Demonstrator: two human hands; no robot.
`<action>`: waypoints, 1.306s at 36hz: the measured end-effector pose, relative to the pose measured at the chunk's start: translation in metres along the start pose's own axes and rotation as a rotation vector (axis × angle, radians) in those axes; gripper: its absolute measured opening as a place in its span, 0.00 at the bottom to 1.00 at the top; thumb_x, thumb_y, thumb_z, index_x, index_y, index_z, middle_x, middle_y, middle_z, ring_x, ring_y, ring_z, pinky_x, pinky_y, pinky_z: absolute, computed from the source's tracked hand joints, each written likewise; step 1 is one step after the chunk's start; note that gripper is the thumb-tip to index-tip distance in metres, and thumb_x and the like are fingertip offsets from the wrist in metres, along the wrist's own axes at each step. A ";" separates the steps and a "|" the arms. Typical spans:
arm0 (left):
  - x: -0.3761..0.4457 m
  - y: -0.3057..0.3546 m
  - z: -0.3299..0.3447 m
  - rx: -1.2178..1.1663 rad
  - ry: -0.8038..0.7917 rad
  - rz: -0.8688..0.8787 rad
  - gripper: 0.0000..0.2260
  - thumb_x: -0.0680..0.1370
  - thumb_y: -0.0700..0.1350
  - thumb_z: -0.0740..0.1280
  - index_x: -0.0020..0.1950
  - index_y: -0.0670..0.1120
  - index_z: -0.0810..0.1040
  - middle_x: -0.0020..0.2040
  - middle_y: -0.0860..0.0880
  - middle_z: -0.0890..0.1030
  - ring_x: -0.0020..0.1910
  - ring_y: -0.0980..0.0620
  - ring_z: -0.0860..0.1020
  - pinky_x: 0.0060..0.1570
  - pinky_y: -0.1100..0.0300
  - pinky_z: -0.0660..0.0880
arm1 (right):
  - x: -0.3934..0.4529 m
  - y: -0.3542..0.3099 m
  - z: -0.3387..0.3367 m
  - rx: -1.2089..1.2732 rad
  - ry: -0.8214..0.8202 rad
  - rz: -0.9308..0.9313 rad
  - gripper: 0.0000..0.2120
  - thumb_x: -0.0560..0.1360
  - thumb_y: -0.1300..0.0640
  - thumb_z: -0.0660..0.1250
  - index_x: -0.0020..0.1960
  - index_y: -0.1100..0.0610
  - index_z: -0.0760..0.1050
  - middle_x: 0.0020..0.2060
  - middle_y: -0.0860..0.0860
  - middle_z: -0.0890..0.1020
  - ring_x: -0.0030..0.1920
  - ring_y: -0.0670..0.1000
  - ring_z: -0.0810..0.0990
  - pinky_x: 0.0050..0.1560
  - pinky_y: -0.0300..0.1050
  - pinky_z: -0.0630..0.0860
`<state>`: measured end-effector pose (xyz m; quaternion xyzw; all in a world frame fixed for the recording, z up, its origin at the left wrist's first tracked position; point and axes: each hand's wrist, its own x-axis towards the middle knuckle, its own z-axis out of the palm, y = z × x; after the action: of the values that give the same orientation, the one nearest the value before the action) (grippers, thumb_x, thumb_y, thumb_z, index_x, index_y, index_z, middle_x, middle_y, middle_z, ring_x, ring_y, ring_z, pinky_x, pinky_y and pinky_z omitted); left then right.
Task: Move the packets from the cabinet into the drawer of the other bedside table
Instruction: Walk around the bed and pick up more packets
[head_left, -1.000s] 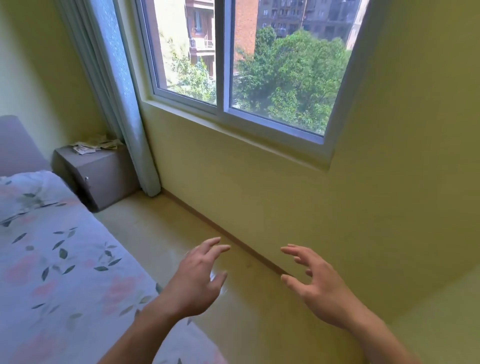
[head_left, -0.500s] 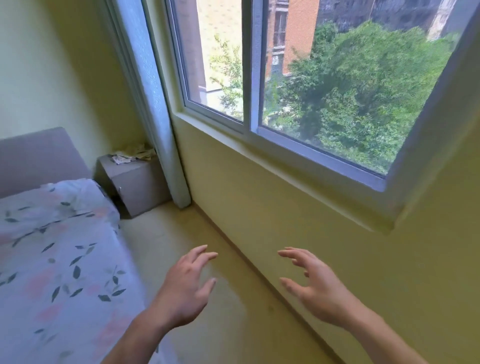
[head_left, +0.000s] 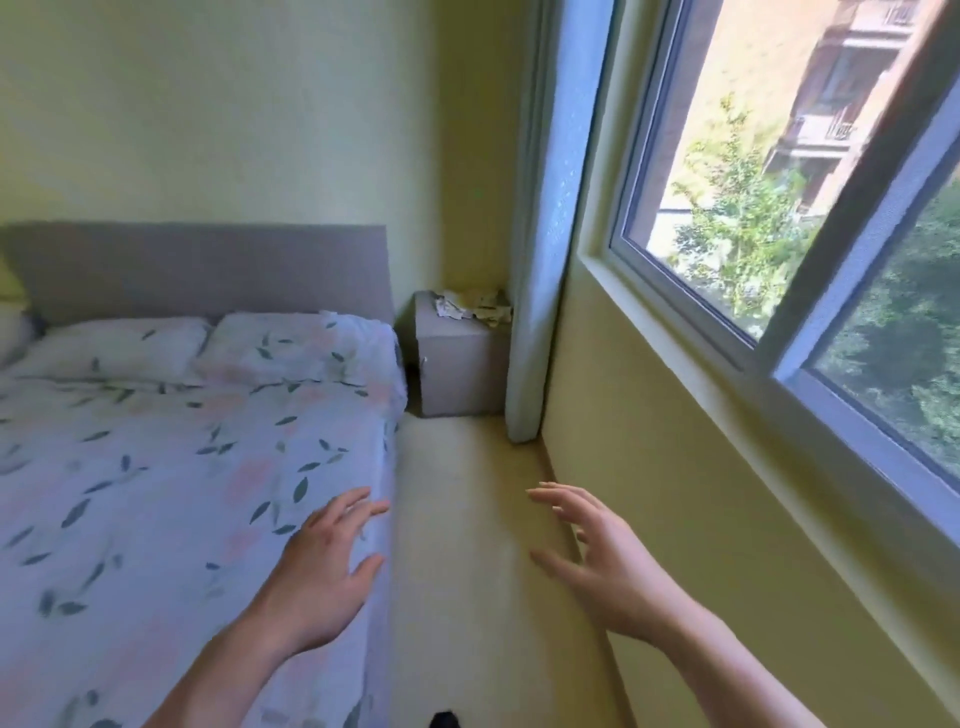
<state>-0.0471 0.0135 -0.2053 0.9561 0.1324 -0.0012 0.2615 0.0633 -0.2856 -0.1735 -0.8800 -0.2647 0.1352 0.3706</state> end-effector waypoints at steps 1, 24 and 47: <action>0.018 -0.004 -0.003 -0.014 0.013 -0.011 0.21 0.81 0.50 0.65 0.73 0.60 0.68 0.78 0.60 0.60 0.77 0.56 0.60 0.75 0.57 0.60 | 0.022 0.001 -0.003 -0.004 -0.004 -0.008 0.25 0.76 0.49 0.72 0.71 0.39 0.71 0.70 0.33 0.69 0.67 0.36 0.71 0.72 0.39 0.68; 0.434 0.009 -0.058 -0.039 -0.010 0.086 0.20 0.82 0.51 0.63 0.73 0.61 0.67 0.77 0.64 0.58 0.77 0.58 0.59 0.77 0.55 0.59 | 0.423 0.082 -0.061 0.059 0.012 0.042 0.23 0.76 0.47 0.71 0.70 0.38 0.71 0.68 0.31 0.70 0.64 0.34 0.73 0.65 0.31 0.69; 0.772 -0.073 -0.090 -0.053 -0.034 -0.234 0.19 0.82 0.51 0.64 0.73 0.60 0.67 0.76 0.64 0.57 0.76 0.59 0.60 0.77 0.57 0.58 | 0.847 0.137 -0.101 0.057 -0.195 -0.027 0.24 0.75 0.48 0.71 0.70 0.40 0.71 0.69 0.36 0.71 0.67 0.38 0.72 0.71 0.40 0.69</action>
<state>0.6732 0.3139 -0.2196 0.9267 0.2388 -0.0447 0.2869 0.8552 0.0549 -0.2384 -0.8482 -0.3073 0.2228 0.3695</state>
